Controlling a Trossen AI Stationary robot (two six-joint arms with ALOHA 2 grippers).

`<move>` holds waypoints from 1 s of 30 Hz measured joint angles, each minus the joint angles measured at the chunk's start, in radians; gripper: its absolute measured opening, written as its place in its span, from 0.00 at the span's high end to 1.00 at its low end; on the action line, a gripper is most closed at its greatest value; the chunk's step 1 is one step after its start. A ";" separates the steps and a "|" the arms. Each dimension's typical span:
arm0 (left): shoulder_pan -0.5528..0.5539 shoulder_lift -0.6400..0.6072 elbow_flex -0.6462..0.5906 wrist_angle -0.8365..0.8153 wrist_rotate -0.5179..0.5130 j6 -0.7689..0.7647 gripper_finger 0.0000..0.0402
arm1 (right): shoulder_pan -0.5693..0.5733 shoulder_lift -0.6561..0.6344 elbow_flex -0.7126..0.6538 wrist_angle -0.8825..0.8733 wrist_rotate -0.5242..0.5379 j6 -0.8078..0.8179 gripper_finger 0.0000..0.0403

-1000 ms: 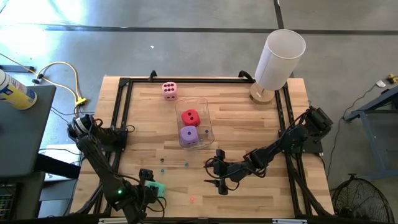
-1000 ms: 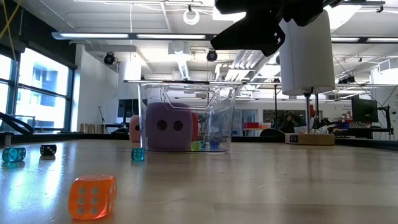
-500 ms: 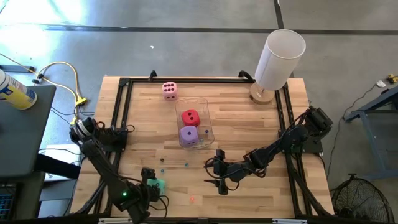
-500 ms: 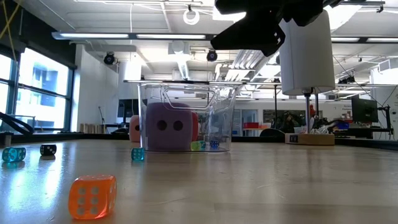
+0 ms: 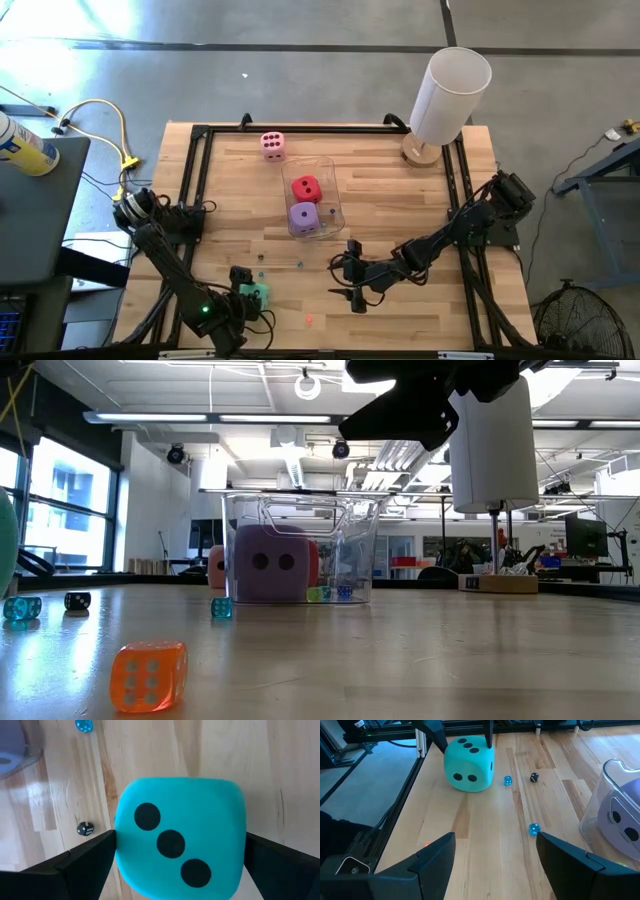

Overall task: Pick & Place Dice
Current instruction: Put the large light blue die into the transparent bin

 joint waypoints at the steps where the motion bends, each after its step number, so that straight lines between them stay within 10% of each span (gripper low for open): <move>1: 0.000 0.000 -0.002 0.006 -0.009 0.010 0.01 | 0.000 0.000 0.000 0.000 0.000 0.000 0.33; 30: -0.034 -0.002 -0.096 0.130 -0.143 0.028 0.01 | 0.000 0.000 0.000 0.001 0.000 0.005 0.33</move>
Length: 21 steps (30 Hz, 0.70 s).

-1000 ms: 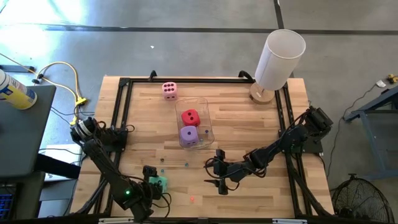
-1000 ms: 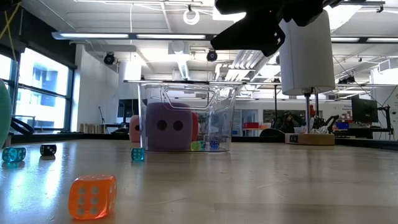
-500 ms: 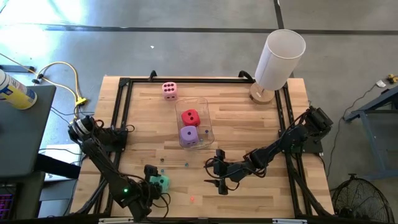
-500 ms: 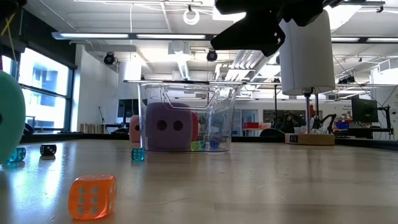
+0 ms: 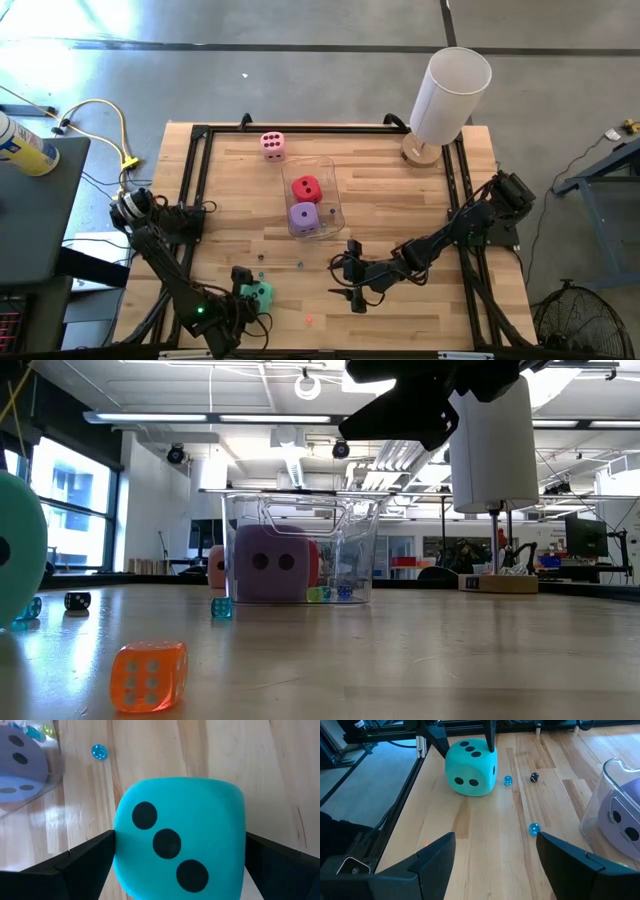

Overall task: Pick & Place Dice
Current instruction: Put the large light blue die into the transparent bin

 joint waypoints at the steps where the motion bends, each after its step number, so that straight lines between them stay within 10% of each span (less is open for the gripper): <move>1: -0.006 -0.002 0.000 0.000 -0.007 0.006 0.01 | 0.000 0.000 0.000 0.002 0.000 0.000 0.33; 21: -0.006 -0.169 -0.003 -0.073 -0.248 0.180 0.01 | 0.001 0.000 0.000 0.082 -0.015 0.003 0.33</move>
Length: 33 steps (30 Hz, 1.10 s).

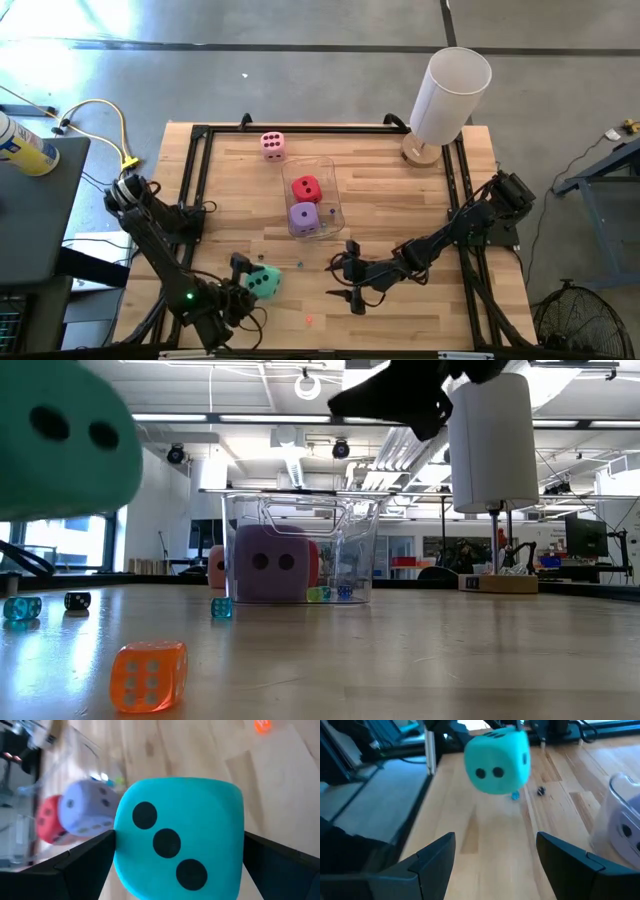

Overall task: Pick & Place Dice
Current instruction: Put the large light blue die into the transparent bin

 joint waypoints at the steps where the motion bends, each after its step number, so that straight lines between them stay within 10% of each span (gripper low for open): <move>1: 0.000 -0.019 0.000 -0.010 -0.011 0.003 0.01 | 0.000 0.000 0.000 0.012 -0.011 -0.003 0.33; 10: 0.062 -0.201 0.002 -0.033 -0.220 0.096 0.01 | 0.000 0.000 0.000 0.049 -0.041 -0.011 0.33; 19: 0.409 -0.299 0.003 0.017 -0.378 0.234 0.01 | 0.000 0.000 0.000 0.061 -0.041 -0.030 0.33; 27: 0.804 -0.270 0.003 0.203 0.170 0.540 0.01 | -0.001 0.000 0.000 0.159 0.007 -0.158 0.33; 33: 0.952 -0.268 0.003 0.368 0.281 0.623 0.01 | -0.016 0.000 0.000 0.220 0.074 -0.200 0.33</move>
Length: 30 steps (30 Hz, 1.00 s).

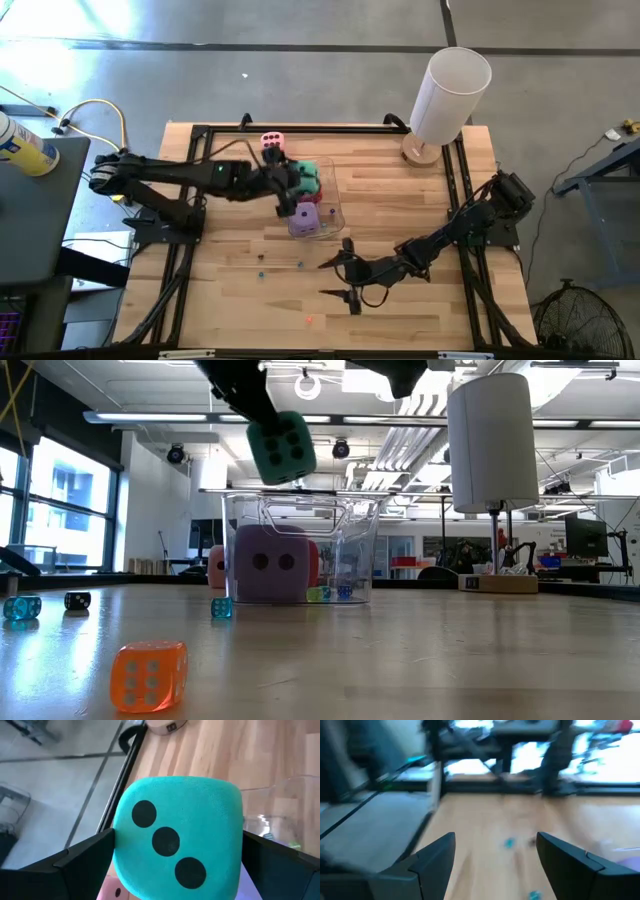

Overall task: Pick & Place Dice
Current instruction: Put the large light blue die into the transparent bin

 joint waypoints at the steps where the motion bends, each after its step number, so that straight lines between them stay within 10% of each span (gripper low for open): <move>1: 0.015 0.000 0.000 0.000 0.016 0.001 0.01 | -0.003 0.000 0.000 0.030 0.065 -0.020 0.33; 7: 0.047 0.001 0.000 -0.007 0.106 -0.014 0.01 | -0.062 -0.005 0.000 0.364 0.437 -0.450 0.33; 30: 0.103 0.011 0.000 0.002 0.152 0.003 0.01 | -0.463 -0.005 0.000 0.180 0.174 -0.183 0.33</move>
